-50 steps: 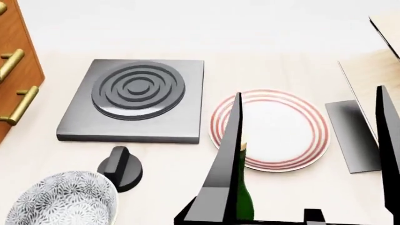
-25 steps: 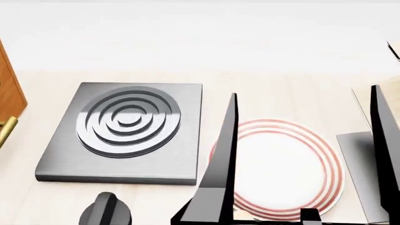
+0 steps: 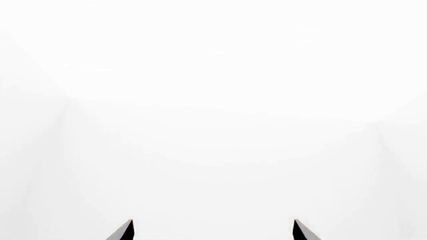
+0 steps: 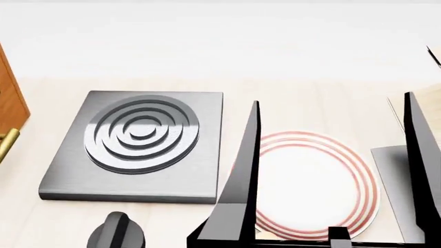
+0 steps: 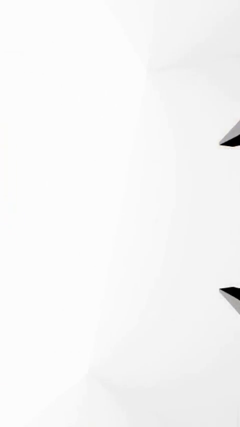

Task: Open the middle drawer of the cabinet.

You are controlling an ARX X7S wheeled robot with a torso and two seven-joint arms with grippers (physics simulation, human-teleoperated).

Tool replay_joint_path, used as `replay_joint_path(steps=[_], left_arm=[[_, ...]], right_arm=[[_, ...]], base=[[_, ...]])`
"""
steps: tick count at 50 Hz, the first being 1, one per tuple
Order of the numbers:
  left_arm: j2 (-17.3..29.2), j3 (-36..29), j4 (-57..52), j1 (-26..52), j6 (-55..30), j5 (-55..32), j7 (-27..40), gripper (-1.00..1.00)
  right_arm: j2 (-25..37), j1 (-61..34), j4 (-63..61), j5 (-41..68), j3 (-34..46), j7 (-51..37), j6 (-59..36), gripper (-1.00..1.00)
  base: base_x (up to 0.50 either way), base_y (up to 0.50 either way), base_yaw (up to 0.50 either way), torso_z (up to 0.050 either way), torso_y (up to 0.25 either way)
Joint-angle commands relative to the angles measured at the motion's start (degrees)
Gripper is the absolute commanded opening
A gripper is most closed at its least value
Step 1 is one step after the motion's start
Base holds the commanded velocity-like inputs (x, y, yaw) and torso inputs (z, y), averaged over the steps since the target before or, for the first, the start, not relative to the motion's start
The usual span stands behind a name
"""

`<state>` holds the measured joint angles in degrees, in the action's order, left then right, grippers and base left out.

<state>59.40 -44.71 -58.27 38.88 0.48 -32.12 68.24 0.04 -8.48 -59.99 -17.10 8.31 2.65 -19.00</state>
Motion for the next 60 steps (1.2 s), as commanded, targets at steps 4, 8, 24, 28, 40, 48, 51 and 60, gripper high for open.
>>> replay_joint_path(steps=[4, 8, 24, 28, 40, 48, 51, 60], left_arm=[[0.83, -1.45, 0.73, 0.46, -2.57, 0.03, -0.64, 1.0], [2.23, -2.44, 2.1, 0.25, -4.12, 1.9, -2.23, 1.0], [0.48, -7.34, 11.98, 9.32, -15.14, 7.5, -18.11, 1.0], [-0.67, -9.11, 15.58, 10.86, -16.97, 8.94, -22.11, 1.0], [-3.8, -14.36, 27.16, 13.24, -18.4, 15.89, -30.43, 1.0], [-7.03, -17.04, 37.83, 14.5, -17.55, 18.77, -34.92, 1.0], [-8.29, -18.34, 42.45, 15.2, -17.17, 20.62, -36.61, 1.0], [-11.02, -21.13, 55.43, 18.03, -13.79, 26.02, -40.53, 1.0]], right_arm=[[0.0, -0.1, 0.0, -0.73, 0.07, 0.23, -0.74, 1.0], [0.0, -0.04, 0.0, -0.53, -0.13, 0.34, -1.18, 1.0], [0.01, -0.2, 0.0, -0.19, -0.41, 0.34, -2.1, 1.0], [0.01, -0.31, 0.0, -0.02, -0.67, 0.39, -2.11, 1.0], [0.01, -0.36, 0.0, 0.65, -1.36, 0.49, -2.12, 1.0], [0.01, -0.46, 0.0, 1.16, -1.91, 0.6, -2.22, 1.0], [0.01, -0.5, 0.0, 1.49, -2.23, 0.61, -2.26, 1.0], [0.01, -0.61, 0.0, 1.7, -2.09, 0.58, -2.32, 1.0]], base=[[0.0, 0.0, 0.0, 0.0, 0.0], [0.0, 0.0, 0.0, 0.0, 0.0], [0.0, 0.0, 0.0, 0.0, 0.0], [0.0, 0.0, 0.0, 0.0, 0.0], [0.0, 0.0, 0.0, 0.0, 0.0], [0.0, 0.0, 0.0, 0.0, 0.0], [0.0, 0.0, 0.0, 0.0, 0.0], [0.0, 0.0, 0.0, 0.0, 0.0]])
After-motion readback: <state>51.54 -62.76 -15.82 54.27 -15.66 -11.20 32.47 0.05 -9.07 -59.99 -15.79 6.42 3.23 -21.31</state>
